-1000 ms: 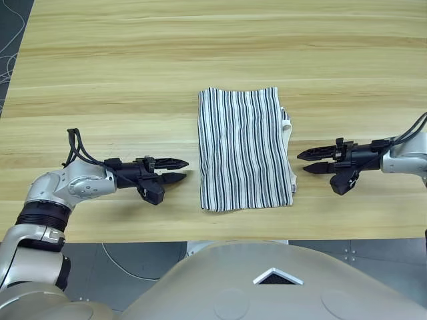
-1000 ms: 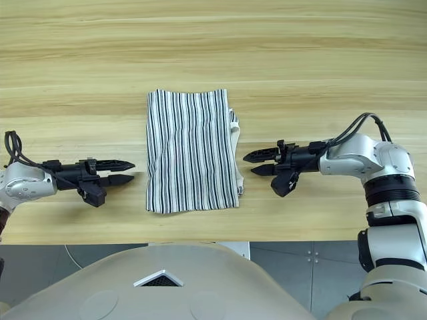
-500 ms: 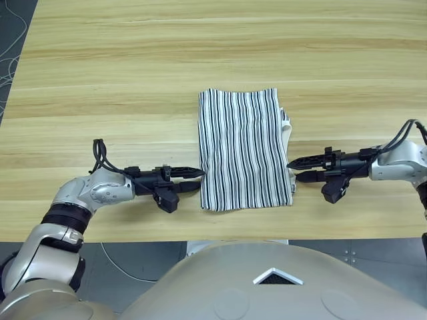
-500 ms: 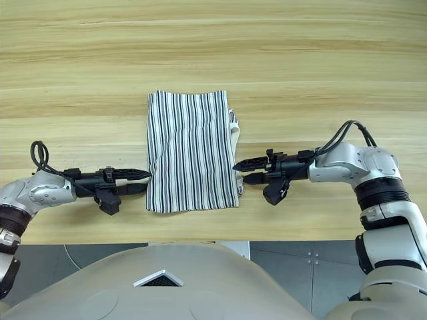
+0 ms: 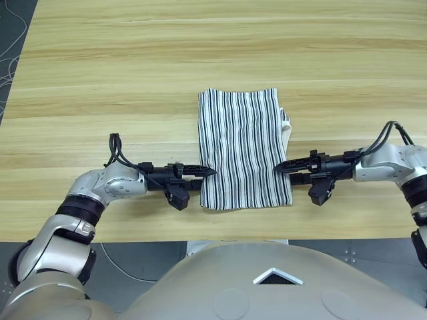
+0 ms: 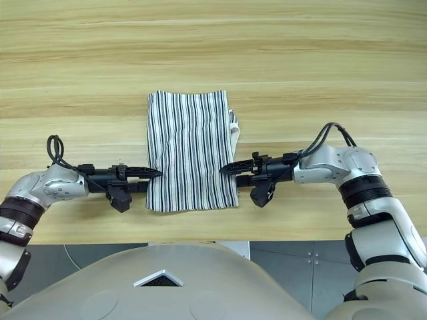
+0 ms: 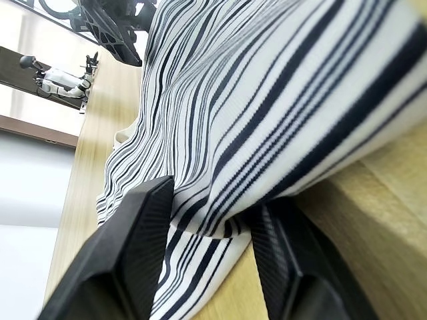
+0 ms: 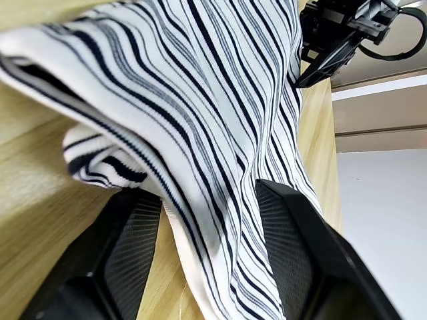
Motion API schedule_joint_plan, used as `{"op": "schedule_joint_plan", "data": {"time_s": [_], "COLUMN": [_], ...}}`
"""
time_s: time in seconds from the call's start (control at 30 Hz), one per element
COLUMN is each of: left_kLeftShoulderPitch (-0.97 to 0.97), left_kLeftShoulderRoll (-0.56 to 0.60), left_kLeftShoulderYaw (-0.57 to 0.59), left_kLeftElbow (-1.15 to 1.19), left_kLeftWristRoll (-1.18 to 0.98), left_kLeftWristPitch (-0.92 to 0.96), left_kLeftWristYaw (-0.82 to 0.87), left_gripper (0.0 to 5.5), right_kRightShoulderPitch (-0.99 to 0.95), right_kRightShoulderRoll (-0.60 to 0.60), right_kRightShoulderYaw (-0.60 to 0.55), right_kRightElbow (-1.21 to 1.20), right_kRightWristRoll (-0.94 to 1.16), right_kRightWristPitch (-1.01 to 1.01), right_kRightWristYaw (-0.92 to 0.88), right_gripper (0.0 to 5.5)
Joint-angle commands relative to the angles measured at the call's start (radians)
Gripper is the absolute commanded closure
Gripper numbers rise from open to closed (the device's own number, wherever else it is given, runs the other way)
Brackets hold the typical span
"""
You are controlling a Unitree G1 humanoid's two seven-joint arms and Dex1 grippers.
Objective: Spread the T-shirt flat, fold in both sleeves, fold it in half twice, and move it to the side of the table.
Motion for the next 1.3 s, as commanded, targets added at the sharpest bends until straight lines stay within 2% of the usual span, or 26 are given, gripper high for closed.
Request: {"op": "schedule_joint_plan", "data": {"time_s": [0.03,0.43,0.83,0.9,1.03,1.1,1.17,1.23,1.3], "left_kLeftShoulderPitch": [-0.007,-0.008,-0.026,-0.027,-0.029,-0.030,-0.039,-0.057,-0.044], "left_kLeftShoulderRoll": [-0.010,-0.039,-0.042,-0.043,-0.042,-0.041,-0.040,-0.024,0.031], "left_kLeftShoulderYaw": [-0.018,-0.044,-0.055,-0.056,-0.062,-0.064,-0.062,-0.072,-0.112], "left_kLeftElbow": [0.022,0.042,0.053,0.052,0.051,0.047,0.036,-0.005,-0.110], "left_kLeftWristRoll": [0.029,0.049,0.039,0.036,0.028,0.027,0.018,-0.018,-0.148], "left_kLeftWristPitch": [0.009,0.015,0.018,0.019,0.020,0.022,0.052,0.137,0.309], "left_kLeftWristYaw": [-0.013,-0.009,-0.013,-0.014,-0.023,-0.026,-0.042,-0.124,-0.332], "left_gripper": [3.51,3.51,5.23,5.40,5.40,5.40,5.40,5.40,5.40], "right_kRightShoulderPitch": [0.008,-0.024,-0.044,-0.046,-0.049,-0.049,-0.047,-0.045,-0.034], "right_kRightShoulderRoll": [0.018,0.031,0.016,0.016,0.018,0.021,0.023,0.010,-0.017], "right_kRightShoulderYaw": [0.058,0.130,0.170,0.173,0.178,0.182,0.202,0.241,0.270], "right_kRightElbow": [0.029,0.034,0.042,0.040,0.043,0.059,0.093,0.085,0.003], "right_kRightWristRoll": [-0.107,-0.184,-0.184,-0.182,-0.165,-0.116,0.020,0.281,0.610], "right_kRightWristPitch": [0.036,0.080,0.094,0.095,0.094,0.095,0.113,0.190,0.345], "right_kRightWristYaw": [0.012,-0.054,-0.076,-0.078,-0.070,-0.044,0.038,0.196,0.411], "right_gripper": [2.95,2.95,5.32,5.34,5.34,5.34,5.34,5.35,5.35]}}
